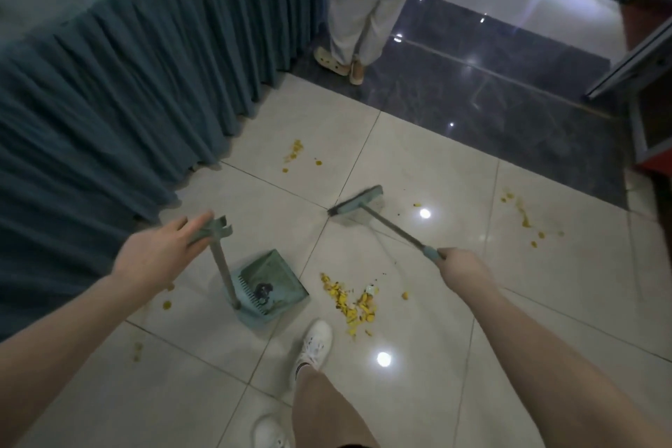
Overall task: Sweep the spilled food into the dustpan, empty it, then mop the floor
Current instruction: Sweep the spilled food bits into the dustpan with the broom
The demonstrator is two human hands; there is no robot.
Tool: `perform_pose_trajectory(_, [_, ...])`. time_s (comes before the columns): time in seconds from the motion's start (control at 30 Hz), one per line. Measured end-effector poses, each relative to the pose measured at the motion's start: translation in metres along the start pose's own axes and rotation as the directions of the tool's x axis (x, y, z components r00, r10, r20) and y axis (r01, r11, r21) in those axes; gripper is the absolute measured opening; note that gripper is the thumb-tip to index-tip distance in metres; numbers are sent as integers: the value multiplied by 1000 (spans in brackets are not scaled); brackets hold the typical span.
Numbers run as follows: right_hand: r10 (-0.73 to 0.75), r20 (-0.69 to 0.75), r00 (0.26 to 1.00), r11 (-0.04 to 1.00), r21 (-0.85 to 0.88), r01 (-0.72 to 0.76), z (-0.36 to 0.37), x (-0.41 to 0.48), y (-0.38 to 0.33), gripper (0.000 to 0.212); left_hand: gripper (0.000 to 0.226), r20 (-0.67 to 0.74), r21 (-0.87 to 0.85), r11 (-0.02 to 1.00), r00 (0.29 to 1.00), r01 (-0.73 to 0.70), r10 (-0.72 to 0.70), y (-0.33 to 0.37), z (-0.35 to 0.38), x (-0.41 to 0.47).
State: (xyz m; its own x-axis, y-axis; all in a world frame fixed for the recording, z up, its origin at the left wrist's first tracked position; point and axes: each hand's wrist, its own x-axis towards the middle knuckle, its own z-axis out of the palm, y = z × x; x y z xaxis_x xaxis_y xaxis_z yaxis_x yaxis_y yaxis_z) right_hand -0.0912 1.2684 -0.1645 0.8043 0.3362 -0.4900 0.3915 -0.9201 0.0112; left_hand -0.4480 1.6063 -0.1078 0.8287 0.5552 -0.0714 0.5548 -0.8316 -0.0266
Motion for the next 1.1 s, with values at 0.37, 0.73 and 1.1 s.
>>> perform_pose_trajectory(0.37, [75,74,994,991,106,-82,-27,148,-71,33,45,41,-75,986,988,-147,150,37,-2,180])
perform_pose_trajectory(0.73, [169,209,963,985,-10,-171,-19,111,-12,32,44,73,-61,963,961,-261,265,62,-5,264])
perform_pose_trajectory(1.1, [348,287,892,932,-6,-362,20,-42,34,29,44,57,-83,878,878,-471,476,70,-3,348])
